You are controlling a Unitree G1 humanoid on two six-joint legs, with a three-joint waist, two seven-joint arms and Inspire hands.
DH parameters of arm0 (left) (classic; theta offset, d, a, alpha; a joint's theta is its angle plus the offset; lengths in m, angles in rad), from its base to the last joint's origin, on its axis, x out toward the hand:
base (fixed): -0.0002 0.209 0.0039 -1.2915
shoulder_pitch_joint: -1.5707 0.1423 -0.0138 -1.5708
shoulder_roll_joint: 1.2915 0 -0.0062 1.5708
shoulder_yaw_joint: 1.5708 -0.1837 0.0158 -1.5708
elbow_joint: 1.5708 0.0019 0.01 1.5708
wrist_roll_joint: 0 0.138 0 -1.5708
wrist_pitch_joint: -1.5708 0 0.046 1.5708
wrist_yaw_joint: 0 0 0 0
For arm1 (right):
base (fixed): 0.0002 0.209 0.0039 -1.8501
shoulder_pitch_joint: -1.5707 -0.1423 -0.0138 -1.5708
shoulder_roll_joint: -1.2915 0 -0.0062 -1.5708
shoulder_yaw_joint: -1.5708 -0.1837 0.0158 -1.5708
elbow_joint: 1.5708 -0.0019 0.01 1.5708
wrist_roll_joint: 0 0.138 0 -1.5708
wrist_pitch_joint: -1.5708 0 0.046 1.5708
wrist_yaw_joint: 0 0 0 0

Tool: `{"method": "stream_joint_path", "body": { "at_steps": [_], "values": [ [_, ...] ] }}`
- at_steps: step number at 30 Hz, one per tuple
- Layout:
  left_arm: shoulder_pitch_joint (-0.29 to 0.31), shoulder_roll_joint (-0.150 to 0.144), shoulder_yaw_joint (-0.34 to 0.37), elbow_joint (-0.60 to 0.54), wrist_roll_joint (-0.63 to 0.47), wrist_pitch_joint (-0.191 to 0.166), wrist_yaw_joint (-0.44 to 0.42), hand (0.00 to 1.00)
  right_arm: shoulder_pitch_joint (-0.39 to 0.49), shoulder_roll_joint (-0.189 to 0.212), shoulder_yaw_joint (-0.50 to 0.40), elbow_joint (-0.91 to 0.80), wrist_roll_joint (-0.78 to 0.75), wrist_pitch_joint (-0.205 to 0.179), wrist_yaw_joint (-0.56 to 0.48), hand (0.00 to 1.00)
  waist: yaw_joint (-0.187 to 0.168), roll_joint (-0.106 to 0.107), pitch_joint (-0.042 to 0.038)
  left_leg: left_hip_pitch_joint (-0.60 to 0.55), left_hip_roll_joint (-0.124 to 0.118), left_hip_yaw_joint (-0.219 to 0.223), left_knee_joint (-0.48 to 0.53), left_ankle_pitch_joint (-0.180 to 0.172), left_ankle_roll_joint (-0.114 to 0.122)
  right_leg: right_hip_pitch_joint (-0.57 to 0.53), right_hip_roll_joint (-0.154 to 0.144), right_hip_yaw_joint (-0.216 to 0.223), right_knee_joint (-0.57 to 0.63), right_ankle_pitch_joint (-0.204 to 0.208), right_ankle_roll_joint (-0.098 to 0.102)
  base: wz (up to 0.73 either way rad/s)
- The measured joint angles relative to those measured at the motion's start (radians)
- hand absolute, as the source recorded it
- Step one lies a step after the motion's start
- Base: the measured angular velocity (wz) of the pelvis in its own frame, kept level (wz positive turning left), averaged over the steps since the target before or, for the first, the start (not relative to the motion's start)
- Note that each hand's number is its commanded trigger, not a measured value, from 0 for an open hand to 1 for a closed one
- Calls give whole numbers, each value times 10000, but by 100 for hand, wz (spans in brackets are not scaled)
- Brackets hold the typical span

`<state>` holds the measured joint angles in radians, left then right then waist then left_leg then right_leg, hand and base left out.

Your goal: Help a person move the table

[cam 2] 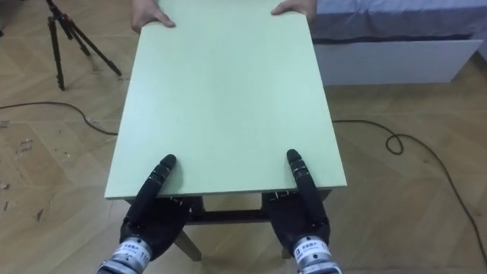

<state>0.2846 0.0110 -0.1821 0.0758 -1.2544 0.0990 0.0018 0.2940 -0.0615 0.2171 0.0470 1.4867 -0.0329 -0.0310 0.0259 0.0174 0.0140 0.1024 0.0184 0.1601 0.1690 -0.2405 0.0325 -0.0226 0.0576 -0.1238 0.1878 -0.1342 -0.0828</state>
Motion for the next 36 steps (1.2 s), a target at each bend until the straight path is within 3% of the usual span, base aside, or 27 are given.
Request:
{"method": "stream_joint_path", "body": {
  "at_steps": [3, 13, 19, 20, 22, 24, 26, 27, 30, 31, 32, 33, 34, 36],
  "values": [
    [0, 9, -214, -9, 0, -171, 0, 100, 15, -1, 8, 1, 0, -176, 0, 100, 37, 4, 2, -68, 11, 1, 8, 1, 2, -27, 16, 7, 30, 30, -6, 0],
    [94, 37, -245, -103, 70, -239, 3, 100, 62, -8, 196, 6, 41, -382, 0, 100, 9, -32, 25, -90, 43, 20, 26, 1, -3, -43, 66, 97, 15, 48, -37, -2],
    [99, 125, -404, -186, 80, -435, 2, 100, 60, -32, 355, 8, 115, -637, 58, 100, -7, -176, 102, -611, 56, 8, 785, -13, -26, -267, 1, 43, 202, 52, -86, 0],
    [91, 123, -431, -188, 62, -473, -11, 100, 56, -58, 350, 7, 108, -653, 70, 100, 3, -202, 113, -928, 87, -6, 1293, -81, -139, -377, -24, 5, 278, 36, -112, 0],
    [92, 127, -458, -187, 31, -476, -53, 100, 54, -102, 350, 7, 132, -661, 111, 100, 30, -206, 115, -1585, 225, -10, 2443, -217, -359, -557, -25, -75, 453, 8, -163, 0],
    [105, 154, -514, -172, -86, -485, -58, 100, 55, -107, 351, 44, 93, -706, 111, 100, -5, -182, 114, -2396, 401, -172, 3909, -224, -376, -663, 12, -190, 562, -49, -285, 6],
    [144, 110, -539, -139, 6, -484, -63, 100, 84, -127, 347, 82, 57, -749, 116, 100, -119, -139, 127, -2653, 559, -284, 4527, -266, -536, -701, 45, -466, 490, -57, -380, 7],
    [268, 87, -539, -140, 8, -488, -63, 100, 129, -171, 350, 84, 7, -670, 118, 100, -162, -36, 125, -2720, 835, -250, 5298, -448, -804, -652, 82, -926, 538, -113, -468, -11],
    [566, 67, -548, -153, -180, -563, -274, 100, 173, -234, 367, 85, -200, -547, 203, 100, -229, 371, 131, -2176, 1503, -406, 6423, -605, -1057, -700, 262, -1805, 642, -58, -599, -20],
    [561, 73, -553, -155, -191, -562, -308, 100, 174, -237, 354, 85, -215, -549, 264, 100, -269, 430, 138, -2005, 1555, -538, 6361, -648, -1125, -834, 262, -1931, 736, -38, -608, 31],
    [527, 76, -554, -158, -201, -563, -337, 100, 170, -232, 328, 85, -214, -548, 343, 100, -494, 521, 138, -1580, 1626, -738, 5788, -889, -1358, -1074, 242, -2167, 975, -19, -605, 45],
    [428, 100, -604, -156, -200, -567, -337, 100, 165, -218, 255, 83, -210, -545, 438, 100, -700, 567, 139, -1160, 1607, -841, 4814, -1310, -1374, -1404, 136, -2349, 1153, -3, -584, 43],
    [379, 118, -631, -157, -208, -585, -337, 100, 138, -220, 235, 83, -204, -541, 461, 100, -750, 588, 135, -976, 1594, -801, 4272, -1507, -1368, -1583, 75, -2400, 1272, 25, -567, 35],
    [89, 184, -701, -142, -206, -615, -318, 100, 46, -191, 61, 57, -169, -480, 577, 100, -931, 674, 149, -850, 1361, -780, 2730, -1887, -1091, -2180, -199, -2656, 1378, 372, -481, 32]
  ]
}}
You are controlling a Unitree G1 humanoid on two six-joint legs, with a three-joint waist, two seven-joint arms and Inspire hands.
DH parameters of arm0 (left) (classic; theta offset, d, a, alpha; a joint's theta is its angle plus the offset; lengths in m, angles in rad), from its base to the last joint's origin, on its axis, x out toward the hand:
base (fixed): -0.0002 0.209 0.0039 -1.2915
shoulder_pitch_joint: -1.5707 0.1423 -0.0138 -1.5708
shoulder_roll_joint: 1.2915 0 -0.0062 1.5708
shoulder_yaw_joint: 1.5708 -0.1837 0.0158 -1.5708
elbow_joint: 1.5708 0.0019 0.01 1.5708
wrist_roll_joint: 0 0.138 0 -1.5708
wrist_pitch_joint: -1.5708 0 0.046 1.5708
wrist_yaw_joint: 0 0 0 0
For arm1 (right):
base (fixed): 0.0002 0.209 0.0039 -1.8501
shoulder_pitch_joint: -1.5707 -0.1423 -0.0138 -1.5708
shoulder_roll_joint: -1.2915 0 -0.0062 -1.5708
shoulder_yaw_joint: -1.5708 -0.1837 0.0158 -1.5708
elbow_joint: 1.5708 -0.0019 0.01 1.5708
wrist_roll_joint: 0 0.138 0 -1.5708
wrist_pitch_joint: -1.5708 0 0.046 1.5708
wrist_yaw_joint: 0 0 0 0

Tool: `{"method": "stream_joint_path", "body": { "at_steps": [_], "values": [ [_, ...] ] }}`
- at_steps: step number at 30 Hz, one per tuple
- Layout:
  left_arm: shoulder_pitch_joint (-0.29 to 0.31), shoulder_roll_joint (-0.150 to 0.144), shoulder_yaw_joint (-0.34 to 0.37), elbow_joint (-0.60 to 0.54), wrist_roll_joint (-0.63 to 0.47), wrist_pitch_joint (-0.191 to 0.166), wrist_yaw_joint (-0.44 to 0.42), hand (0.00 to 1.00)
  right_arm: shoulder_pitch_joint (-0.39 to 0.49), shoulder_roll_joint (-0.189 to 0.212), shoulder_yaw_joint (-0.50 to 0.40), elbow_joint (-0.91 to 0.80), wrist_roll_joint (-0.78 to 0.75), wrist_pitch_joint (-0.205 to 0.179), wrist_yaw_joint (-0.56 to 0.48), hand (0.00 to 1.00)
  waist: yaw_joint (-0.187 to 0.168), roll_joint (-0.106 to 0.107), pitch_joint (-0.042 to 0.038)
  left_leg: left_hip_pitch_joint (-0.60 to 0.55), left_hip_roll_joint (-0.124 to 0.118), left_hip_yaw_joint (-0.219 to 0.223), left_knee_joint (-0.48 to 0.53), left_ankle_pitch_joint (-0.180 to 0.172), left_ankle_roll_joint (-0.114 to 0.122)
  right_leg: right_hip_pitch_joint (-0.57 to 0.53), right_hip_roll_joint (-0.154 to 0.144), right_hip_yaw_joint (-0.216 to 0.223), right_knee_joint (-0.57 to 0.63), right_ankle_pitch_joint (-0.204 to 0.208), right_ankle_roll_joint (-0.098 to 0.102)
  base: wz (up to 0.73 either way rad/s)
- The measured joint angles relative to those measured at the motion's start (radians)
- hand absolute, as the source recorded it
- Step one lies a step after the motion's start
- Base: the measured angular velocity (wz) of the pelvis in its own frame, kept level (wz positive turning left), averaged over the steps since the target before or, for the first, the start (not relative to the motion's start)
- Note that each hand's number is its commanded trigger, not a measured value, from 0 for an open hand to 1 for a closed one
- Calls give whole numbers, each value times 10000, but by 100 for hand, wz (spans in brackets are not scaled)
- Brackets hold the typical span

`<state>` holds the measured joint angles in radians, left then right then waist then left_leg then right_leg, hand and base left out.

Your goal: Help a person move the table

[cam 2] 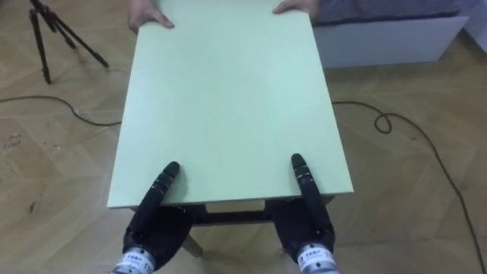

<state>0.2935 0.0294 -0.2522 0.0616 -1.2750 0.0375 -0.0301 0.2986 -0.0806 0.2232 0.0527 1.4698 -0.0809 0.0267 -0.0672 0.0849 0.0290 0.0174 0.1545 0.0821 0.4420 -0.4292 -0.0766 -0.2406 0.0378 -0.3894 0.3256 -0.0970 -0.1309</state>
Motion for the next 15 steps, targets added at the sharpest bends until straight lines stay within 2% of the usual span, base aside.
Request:
{"method": "stream_joint_path", "body": {
  "at_steps": [1, 2, 3, 4, 6, 7, 8, 9, 10, 11, 12, 13, 14, 15],
  "values": [
    [-63, 8, -7, 7, -1, 0, 8, 100, -37, 11, -52, 0, 0, 39, 28, 100, -35, 8, 2, -83, -91, -8, -157, -32, 67, -145, -84, -11, -24, 117, 27, 14],
    [-189, 15, -38, 96, -84, -2, 8, 100, -85, 11, -126, 7, -4, 79, 65, 100, -39, 15, 5, -242, -342, 3, -321, 44, 505, -359, -263, 47, -75, 389, 83, 0],
    [-224, 18, -67, 179, -116, -2, 8, 100, -89, -14, -150, 13, -43, 93, 67, 100, -71, 19, 5, -401, -604, 12, -372, 217, 718, -411, -486, 81, -211, 679, 160, 0],
    [-222, 10, -73, 209, -121, -2, 8, 100, -82, -10, -148, 19, -61, 90, 69, 100, -80, 16, 7, -423, -728, 47, -408, 304, 800, -431, -587, 132, -267, 805, 198, -5],
    [-218, -48, -98, 543, -129, -74, -94, 100, -72, 12, -203, 158, -187, 175, 74, 100, -39, -12, 4, -450, -1199, 340, -539, 652, 1108, -454, -877, 444, -609, 1451, 340, -22],
    [-203, -47, -97, 592, -193, -78, -125, 100, -57, -3, -208, 164, -204, 208, 74, 100, -52, -33, -6, -494, -1301, 471, -576, 722, 1189, -492, -946, 536, -715, 1616, 368, -30],
    [-124, -30, -83, 595, -250, -92, -148, 100, -51, -31, -211, 163, -262, 327, 74, 100, -27, -132, -21, -625, -1543, 588, -694, 936, 1350, -590, -1093, 769, -932, 1983, 461, -27],
    [-82, -19, -83, 605, -288, -96, -152, 100, -46, -35, -231, 170, -269, 398, 77, 100, -25, -250, -34, -748, -1749, 764, -755, 1109, 1519, -656, -1223, 972, -1195, 2317, 681, -26],
    [-76, -9, -87, 607, -294, -96, -154, 100, -45, -34, -243, 169, -278, 424, 77, 100, -16, -297, -33, -830, -1845, 805, -745, 1187, 1607, -695, -1265, 1121, -1292, 2466, 935, -7],
    [-59, -8, -99, 627, -301, -98, -157, 100, -39, -27, -303, 170, -285, 523, 75, 100, -65, -316, -42, -1023, -1842, 962, -729, 1307, 1759, -845, -1322, 1474, -1075, 2530, 1680, 22],
    [-75, -3, -162, 713, -279, -91, -168, 100, 110, -6, -390, 153, -279, 579, 75, 100, -168, -359, -48, -1050, -1784, 1238, -808, 1476, 1839, -1090, -1675, 1685, 470, 1712, 1832, 43],
    [-82, 4, -242, 751, -269, -85, -166, 100, 254, 12, -448, 114, -277, 582, 78, 100, -211, -417, -52, -1033, -1783, 1367, -856, 1559, 1862, -1136, -1900, 1717, 1374, 1185, 1784, 59],
    [-15, 23, -312, 780, -167, -68, -166, 100, 474, 50, -504, 90, -230, 593, 93, 100, -260, -602, -92, -984, -1793, 1673, -986, 1709, 1910, -1115, -2322, 1787, 3040, 312, 1794, 34],
    [82, 61, -331, 777, -148, -54, -185, 100, 560, 39, -491, 96, -170, 636, 93, 100, -176, -731, -113, -1022, -1840, 1796, -1032, 1811, 1954, -978, -2586, 2025, 4353, -224, 1937, 15]
  ]
}}
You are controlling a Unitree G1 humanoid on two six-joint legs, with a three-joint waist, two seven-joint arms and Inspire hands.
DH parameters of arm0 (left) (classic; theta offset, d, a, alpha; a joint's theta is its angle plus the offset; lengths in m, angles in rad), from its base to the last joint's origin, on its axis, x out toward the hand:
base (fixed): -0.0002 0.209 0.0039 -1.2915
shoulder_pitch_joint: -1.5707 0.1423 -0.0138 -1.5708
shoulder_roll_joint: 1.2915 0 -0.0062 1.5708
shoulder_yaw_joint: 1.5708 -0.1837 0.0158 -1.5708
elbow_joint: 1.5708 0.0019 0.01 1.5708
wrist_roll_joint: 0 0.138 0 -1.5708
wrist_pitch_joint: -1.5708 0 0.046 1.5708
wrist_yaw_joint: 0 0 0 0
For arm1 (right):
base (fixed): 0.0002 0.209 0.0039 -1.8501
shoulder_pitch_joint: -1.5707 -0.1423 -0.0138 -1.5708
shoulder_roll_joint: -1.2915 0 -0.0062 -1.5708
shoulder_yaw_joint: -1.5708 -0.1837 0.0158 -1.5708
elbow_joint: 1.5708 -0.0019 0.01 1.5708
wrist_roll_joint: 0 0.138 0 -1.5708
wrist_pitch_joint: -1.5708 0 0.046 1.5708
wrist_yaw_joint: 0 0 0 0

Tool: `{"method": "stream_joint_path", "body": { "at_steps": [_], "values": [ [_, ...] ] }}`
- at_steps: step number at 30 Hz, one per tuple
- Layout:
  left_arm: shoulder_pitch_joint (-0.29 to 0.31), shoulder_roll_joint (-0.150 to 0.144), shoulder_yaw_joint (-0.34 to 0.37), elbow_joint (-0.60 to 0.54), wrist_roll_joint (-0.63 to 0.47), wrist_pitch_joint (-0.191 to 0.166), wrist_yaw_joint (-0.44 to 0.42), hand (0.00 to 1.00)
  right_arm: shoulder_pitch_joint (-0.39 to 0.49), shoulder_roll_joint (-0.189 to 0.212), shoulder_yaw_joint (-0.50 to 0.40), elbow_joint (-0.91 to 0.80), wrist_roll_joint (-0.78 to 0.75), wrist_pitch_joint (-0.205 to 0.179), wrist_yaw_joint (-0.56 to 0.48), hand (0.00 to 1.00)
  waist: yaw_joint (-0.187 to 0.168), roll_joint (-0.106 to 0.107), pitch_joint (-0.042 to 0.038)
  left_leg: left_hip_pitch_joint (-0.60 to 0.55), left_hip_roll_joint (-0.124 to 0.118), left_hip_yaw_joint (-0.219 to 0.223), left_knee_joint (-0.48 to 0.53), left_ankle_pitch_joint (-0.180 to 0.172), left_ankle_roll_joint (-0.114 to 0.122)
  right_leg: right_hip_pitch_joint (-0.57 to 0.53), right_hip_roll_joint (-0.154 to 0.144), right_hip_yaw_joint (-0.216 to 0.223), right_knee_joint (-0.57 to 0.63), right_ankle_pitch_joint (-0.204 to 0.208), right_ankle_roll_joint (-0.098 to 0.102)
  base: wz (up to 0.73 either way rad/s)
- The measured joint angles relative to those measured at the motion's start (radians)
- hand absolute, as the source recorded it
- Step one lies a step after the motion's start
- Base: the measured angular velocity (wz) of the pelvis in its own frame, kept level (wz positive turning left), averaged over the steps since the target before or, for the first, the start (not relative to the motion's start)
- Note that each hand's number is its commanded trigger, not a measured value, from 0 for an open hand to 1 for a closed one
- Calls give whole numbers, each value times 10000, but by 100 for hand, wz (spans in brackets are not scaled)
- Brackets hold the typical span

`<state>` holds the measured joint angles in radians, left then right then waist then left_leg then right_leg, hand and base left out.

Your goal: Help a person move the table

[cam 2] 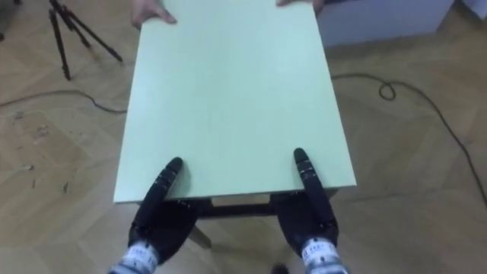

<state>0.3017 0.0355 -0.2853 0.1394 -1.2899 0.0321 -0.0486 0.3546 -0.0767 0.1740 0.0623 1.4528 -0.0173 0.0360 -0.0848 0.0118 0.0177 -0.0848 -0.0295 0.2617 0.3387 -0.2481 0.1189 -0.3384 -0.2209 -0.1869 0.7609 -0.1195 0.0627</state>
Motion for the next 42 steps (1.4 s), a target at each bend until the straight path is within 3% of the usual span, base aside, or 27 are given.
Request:
{"method": "stream_joint_path", "body": {
  "at_steps": [2, 3, 5, 6, 8, 11, 15, 19, 22, 24, 27, 29, 31, 32, 33, 34, 35, 36, 38, 39, 42],
  "values": [
    [112, 19, 2, 0, -51, 12, -53, 100, 26, -14, 16, 0, -14, 53, 0, 100, 37, -50, 8, -126, -48, 60, 8, 147, 66, 573, -308, 240, 1297, -229, 86, -7],
    [122, 15, 14, -5, -49, 14, -67, 100, 27, -10, 24, -1, -24, 55, 0, 100, 71, -109, -4, -281, -102, 65, 20, 277, 85, 1199, -496, 254, 1711, -116, 102, -3],
    [110, 32, 73, -26, -50, 16, -79, 100, -12, 5, 94, 0, -17, 44, -1, 100, 120, -394, -2, -526, -279, 221, 100, 409, 96, 2156, -630, 454, 1659, 24, 102, -10],
    [77, 6, 103, -26, -49, 17, -78, 100, -74, -12, 100, -2, -19, 9, -1, 100, 267, -431, 28, -817, -259, 278, 393, 457, 64, 2519, -517, 588, 1072, -313, 394, -14],
    [66, -16, 70, -40, -43, 11, -83, 100, -89, -6, 111, -6, -24, -53, -1, 100, 394, -401, 32, -1115, -92, 306, 417, 660, 15, 2477, -265, 566, 596, -582, 476, -12],
    [66, 120, 88, -248, -47, -48, -85, 100, -177, 45, 131, -46, -51, -40, -1, 100, 611, -576, 56, -1508, 151, 412, 171, 990, -25, 2540, 110, 787, -446, -1116, 517, -20],
    [77, 314, 228, -583, -62, -138, -72, 100, -333, 165, 316, -142, -80, -40, -6, 100, 740, -989, 59, -2165, 279, 955, 274, 1308, 92, 2906, 156, 1048, -2195, -2187, 483, -25],
    [36, 350, 290, -716, -22, -178, -72, 100, -465, 232, 390, -138, -40, -48, -33, 100, 1115, -1041, 65, -2652, 695, 1209, 271, 1671, 33, 2962, 502, 919, -3558, -2270, 379, -29],
    [57, 484, 318, -736, -15, -178, -69, 100, -482, 247, 415, -29, 5, -40, -62, 100, 1265, -1058, 61, -2822, 1117, 1142, 143, 2044, -163, 2778, 932, 738, -3994, -2101, 66, -13],
    [65, 556, 296, -692, 9, -179, -69, 100, -469, 255, 467, 106, 86, -35, -62, 100, 1404, -1058, 64, -2863, 1404, 979, -160, 2527, -298, 2758, 1401, 641, -4363, -1773, -191, -2],
    [75, 709, 264, -674, 44, -183, -68, 100, -465, 272, 474, 311, 222, 78, -60, 100, 1408, -1015, 70, -2874, 1595, 760, -718, 3209, -411, 2645, 1821, 432, -4566, -1433, -496, 9],
    [97, 767, 221, -646, 45, -158, -67, 100, -417, 259, 474, 355, 295, 168, -60, 100, 1395, -862, 72, -2878, 1734, 534, -942, 3629, -502, 2617, 2136, 401, -4559, -1330, -666, 15],
    [112, 831, 222, -641, 55, -151, -67, 100, -388, 258, 482, 355, 337, 167, -60, 100, 1477, -656, 74, -2805, 1782, 119, -1600, 4334, -984, 2498, 2451, 365, -4697, -1123, -909, 17],
    [95, 797, 183, -640, 61, -166, -67, 100, -388, 246, 480, 361, 336, 167, -60, 100, 1434, -585, 88, -2806, 1799, -255, -1881, 4873, -1751, 2423, 2508, 112, -4844, -951, -1115, 0],
    [140, 764, 204, -537, 59, -215, -69, 100, -404, 202, 479, 446, 326, 166, -60, 100, 1633, -522, 107, -2901, 1925, -467, -934, 4281, -1802, 2393, 2364, -145, -4853, -837, -1313, -24],
    [192, 721, 208, -463, 43, -239, -75, 100, -408, 163, 497, 511, 317, 166, -60, 100, 1789, -481, 107, -2920, 1978, -474, -85, 3640, -1665, 2412, 2316, -210, -4847, -788, -1375, -63],
    [375, 624, 188, -446, -58, -266, -91, 100, -411, 1, 577, 520, 320, 165, -60, 100, 1948, -326, 103, -2940, 2016, -508, 1742, 2389, -1453, 2451, 2222, -419, -4838, -693, -1427, -51],
    [474, 550, 137, -444, -163, -273, -100, 100, -418, -120, 600, 494, 284, 157, -60, 100, 1946, -112, 122, -2887, 2078, -553, 3301, 1468, -1404, 2431, 2223, -668, -4803, -603, -1470, -32],
    [479, 445, 152, -443, -83, -296, -100, 100, -456, -147, 597, 493, 247, 117, -59, 100, 1881, 14, 123, -2555, 2093, -806, 4983, 614, -1449, 2116, 2230, -1014, -4464, -563, -1596, 11],
    [479, 411, 162, -438, -53, -336, -113, 100, -476, -144, 594, 482, 223, 113, -59, 100, 1696, 97, 118, -2035, 2110, -929, 5580, 255, -1609, 1983, 2295, -1256, -4322, -539, -1682, 34],
    [223, 294, 128, -437, -51, -341, -148, 100, -542, -143, 584, 223, 238, -108, -59, 100, 1255, 479, 200, -267, 2167, -1371, 5526, -46, -1813, 1346, 2396, -1842, -3922, -440, -1825, 49]
  ]
}}
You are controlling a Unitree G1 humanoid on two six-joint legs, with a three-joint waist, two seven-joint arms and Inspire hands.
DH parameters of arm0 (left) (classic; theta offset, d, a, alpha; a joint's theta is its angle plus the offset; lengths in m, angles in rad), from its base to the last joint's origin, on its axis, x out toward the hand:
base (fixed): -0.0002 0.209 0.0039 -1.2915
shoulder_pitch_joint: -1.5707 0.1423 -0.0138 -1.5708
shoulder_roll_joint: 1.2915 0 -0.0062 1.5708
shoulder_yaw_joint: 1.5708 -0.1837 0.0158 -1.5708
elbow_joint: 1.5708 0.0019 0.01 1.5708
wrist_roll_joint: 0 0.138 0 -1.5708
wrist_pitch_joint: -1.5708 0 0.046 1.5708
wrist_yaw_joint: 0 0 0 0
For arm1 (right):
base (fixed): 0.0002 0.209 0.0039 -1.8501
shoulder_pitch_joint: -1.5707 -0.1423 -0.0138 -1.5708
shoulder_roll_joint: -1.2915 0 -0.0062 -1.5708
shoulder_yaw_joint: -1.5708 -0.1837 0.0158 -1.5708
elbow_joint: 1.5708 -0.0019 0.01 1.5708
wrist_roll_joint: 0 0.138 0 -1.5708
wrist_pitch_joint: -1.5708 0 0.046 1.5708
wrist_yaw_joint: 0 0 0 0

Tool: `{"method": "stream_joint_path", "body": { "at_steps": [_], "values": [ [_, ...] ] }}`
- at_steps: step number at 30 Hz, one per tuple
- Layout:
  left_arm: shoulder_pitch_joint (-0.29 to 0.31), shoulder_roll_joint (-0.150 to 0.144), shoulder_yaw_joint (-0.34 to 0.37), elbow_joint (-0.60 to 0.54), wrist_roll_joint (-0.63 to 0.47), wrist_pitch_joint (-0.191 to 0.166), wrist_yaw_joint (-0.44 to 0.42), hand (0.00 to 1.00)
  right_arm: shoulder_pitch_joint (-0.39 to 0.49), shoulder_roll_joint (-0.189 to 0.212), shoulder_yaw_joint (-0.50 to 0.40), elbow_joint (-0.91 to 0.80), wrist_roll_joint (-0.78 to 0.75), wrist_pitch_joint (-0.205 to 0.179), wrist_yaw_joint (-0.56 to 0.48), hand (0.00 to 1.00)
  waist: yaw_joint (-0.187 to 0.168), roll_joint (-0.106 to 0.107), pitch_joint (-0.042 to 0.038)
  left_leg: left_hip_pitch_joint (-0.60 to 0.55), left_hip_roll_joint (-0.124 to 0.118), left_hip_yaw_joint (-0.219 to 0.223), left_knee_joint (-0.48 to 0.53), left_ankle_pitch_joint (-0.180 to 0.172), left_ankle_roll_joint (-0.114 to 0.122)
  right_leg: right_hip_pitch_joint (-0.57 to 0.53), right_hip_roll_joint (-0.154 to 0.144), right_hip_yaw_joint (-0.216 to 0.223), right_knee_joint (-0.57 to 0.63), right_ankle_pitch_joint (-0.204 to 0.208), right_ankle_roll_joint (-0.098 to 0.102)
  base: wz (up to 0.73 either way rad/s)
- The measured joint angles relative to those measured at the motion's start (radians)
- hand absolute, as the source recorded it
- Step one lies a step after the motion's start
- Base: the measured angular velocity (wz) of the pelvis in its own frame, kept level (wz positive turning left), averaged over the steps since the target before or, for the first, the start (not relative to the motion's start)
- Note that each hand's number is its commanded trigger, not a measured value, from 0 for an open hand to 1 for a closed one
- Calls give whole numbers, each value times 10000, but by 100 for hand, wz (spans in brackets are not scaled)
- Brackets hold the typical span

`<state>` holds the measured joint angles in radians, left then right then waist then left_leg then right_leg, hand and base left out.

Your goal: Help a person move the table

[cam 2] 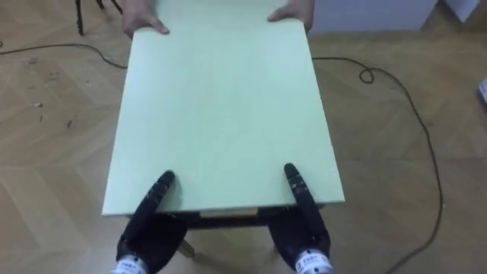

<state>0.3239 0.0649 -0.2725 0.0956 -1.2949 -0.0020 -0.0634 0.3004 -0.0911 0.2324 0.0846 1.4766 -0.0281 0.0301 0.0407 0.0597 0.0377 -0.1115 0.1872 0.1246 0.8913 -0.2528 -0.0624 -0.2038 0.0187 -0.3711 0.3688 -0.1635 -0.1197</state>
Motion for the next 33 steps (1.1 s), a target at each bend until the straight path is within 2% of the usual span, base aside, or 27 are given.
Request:
{"method": "stream_joint_path", "body": {
  "at_steps": [1, 2, 3, 5, 6, 8, 11, 13, 15, 16, 17, 18, 19, 20, 21, 22, 23, 24, 25, 26, 27, 28, 30, 31, 33],
  "values": [
    [-66, 7, 4, 1, 0, -16, 0, 100, -67, 0, 7, 0, 12, -27, 0, 100, -78, 43, 4, 394, 34, -7, -357, -27, -39, -182, 2, -66, 122, 26, -12, 39],
    [-238, 29, 10, -1, -8, -27, 1, 100, -162, -8, 0, -46, 24, -60, 0, 100, -241, 118, -7, 1158, 96, -5, -1393, -403, -289, -582, -9, -214, 302, 135, -8, 32],
    [-364, 26, 42, -21, -41, -45, 2, 100, -249, -32, -27, -110, 22, -83, 0, 100, -384, 177, -13, 1642, 38, 3, -2711, -1019, -410, -920, -57, -366, 415, 320, -4, 28],
    [-486, 5, 42, -32, -58, -52, 6, 100, -308, -6, -67, -200, -56, -126, 0, 100, -583, 182, -22, 1938, -254, -7, -4191, -1392, -333, -1320, -289, -402, 451, 629, 69, 27],
    [-522, -47, 36, -36, -57, -107, 6, 100, -406, -30, -93, -204, -107, -134, 0, 100, -821, 200, -24, 1923, -432, -74, -4724, -1474, -275, -1539, -460, -316, 400, 882, 151, 34],
    [-594, -98, -22, -35, -53, -129, 59, 100, -460, -113, -161, -204, -104, -129, 0, 100, -998, 226, -26, 1888, -644, -258, -5212, -1545, -205, -1698, -629, -243, 213, 1224, 253, 27],
    [-662, -121, -96, 59, -45, -198, 85, 100, -457, -158, -184, -199, -122, -146, 38, 100, -993, 230, -26, 1804, -996, -262, -5695, -1548, -167, -1862, -763, 133, -290, 1889, 424, 2],
    [-654, -121, -168, 109, -114, -247, 83, 100, -453, -184, -205, -193, -153, -144, 56, 100, -1023, 216, -34, 1756, -1290, -256, -5887, -1436, 55, -1976, -948, 222, -449, 2198, 484, -6],
    [-645, -219, -172, 316, -164, -247, 67, 100, -454, -223, -219, -115, -276, -121, 55, 100, -904, 152, -41, 1730, -1668, -145, -5893, -1279, 378, -2036, -1096, 695, -646, 2698, 557, -22],
    [-648, -234, -172, 387, -221, -247, 54, 100, -453, -224, -219, -85, -287, -102, 56, 100, -895, 150, -40, 1701, -1721, -123, -5876, -1265, 427, -2029, -1124, 759, -716, 2873, 589, -21],
    [-644, -222, -163, 532, -325, -247, 2, 100, -446, -233, -227, -24, -331, -3, 55, 100, -928, 78, -61, 1690, -1936, -99, -5882, -1168, 629, -2016, -1218, 931, -840, 3179, 667, -5],
    [-644, -210, -161, 594, -364, -247, -2, 100, -441, -240, -263, 24, -325, 113, 54, 100, -998, -75, -73, 1631, -2053, 80, -5908, -1072, 823, -2016, -1300, 1119, -1005, 3485, 792, 4],
    [-644, -209, -160, 603, -402, -245, -1, 100, -441, -222, -314, 39, -330, 195, 54, 100, -1060, -144, -99, 1539, -2127, 198, -5902, -1035, 920, -2011, -1339, 1233, -1173, 3691, 874, 20],
    [-656, -217, -166, 606, -418, -240, -2, 100, -446, -140, -479, 47, -347, 350, 54, 100, -1191, -233, -120, 1347, -2186, 557, -5912, -945, 1145, -1969, -1398, 1512, -1603, 4263, 1132, 30],
    [-678, -193, -194, 643, -400, -218, -1, 100, -427, -108, -524, 94, -376, 403, 54, 100, -1253, -270, -124, 1243, -2101, 1197, -5954, -869, 1368, -1981, -1440, 1820, -1551, 4507, 1391, 36],
    [-722, -179, -218, 726, -372, -190, 0, 100, -359, -88, -550, 124, -371, 399, 54, 100, -1292, -274, -121, 1234, -1983, 1645, -5955, -840, 1418, -1992, -1492, 1779, -1058, 4116, 1512, 56],
    [-848, -172, -291, 911, -258, -52, 4, 100, -78, -55, -657, 123, -312, 375, 86, 100, -1306, -278, -121, 1289, -1791, 2304, -5978, -749, 1455, -1985, -1645, 1790, 597, 2613, 1526, 59],
    [-839, -75, -341, 939, -174, 18, 5, 100, 136, -28, -695, 123, -185, 397, 134, 100, -1255, -426, -185, 1423, -1804, 2724, -6223, -560, 1462, -1921, -1868, 1757, 2317, 1286, 1484, 49],
    [-829, 1, -379, 900, -175, 19, 4, 100, 160, -31, -691, 122, -116, 418, 136, 100, -1218, -467, -207, 1414, -1804, 2939, -6245, -522, 1467, -1843, -1948, 1784, 2922, 879, 1543, 7],
    [-825, 32, -397, 873, -180, 13, 4, 100, 148, -84, -655, 120, -54, 431, 136, 100, -1103, -503, -200, 1362, -1801, 3246, -6202, -472, 1490, -1429, -2077, 1932, 3470, 212, 1643, -23],
    [-789, 1, -379, 847, -179, 10, 4, 100, 142, -98, -627, 117, -58, 426, 135, 100, -962, -506, -198, 1309, -1802, 3398, -6166, -458, 1487, -802, -2175, 2165, 3370, -331, 1713, -29],
    [-770, -30, -369, 836, -180, 8, 4, 100, 142, -100, -606, 117, -46, 424, 131, 100, -894, -531, -194, 1303, -1822, 3427, -6162, -447, 1469, -477, -2252, 2224, 3268, -564, 1767, -25],
    [-646, -19, -304, 732, -148, -30, 0, 100, 134, -115, -446, 117, -12, 357, 100, 100, -645, -724, -177, 1250, -1871, 3537, -6141, -338, 1308, 575, -2420, 2324, 2166, -1122, 2135, -22],
    [-634, -16, -302, 714, -102, -49, -3, 100, 134, -134, -368, 120, -19, 266, 99, 100, -593, -786, -160, 1230, -1878, 3518, -6128, -269, 1264, 667, -2334, 2281, 1826, -1166, 2143, -31],
    [-473, -1, -226, 575, 0, -135, -9, 100, 76, -226, -161, 120, -33, 105, 100, 100, -303, -844, -159, 1066, -1835, 2833, -6172, -126, 1116, 924, -1950, 2198, 739, -1136, 2090, -38]
  ]
}}
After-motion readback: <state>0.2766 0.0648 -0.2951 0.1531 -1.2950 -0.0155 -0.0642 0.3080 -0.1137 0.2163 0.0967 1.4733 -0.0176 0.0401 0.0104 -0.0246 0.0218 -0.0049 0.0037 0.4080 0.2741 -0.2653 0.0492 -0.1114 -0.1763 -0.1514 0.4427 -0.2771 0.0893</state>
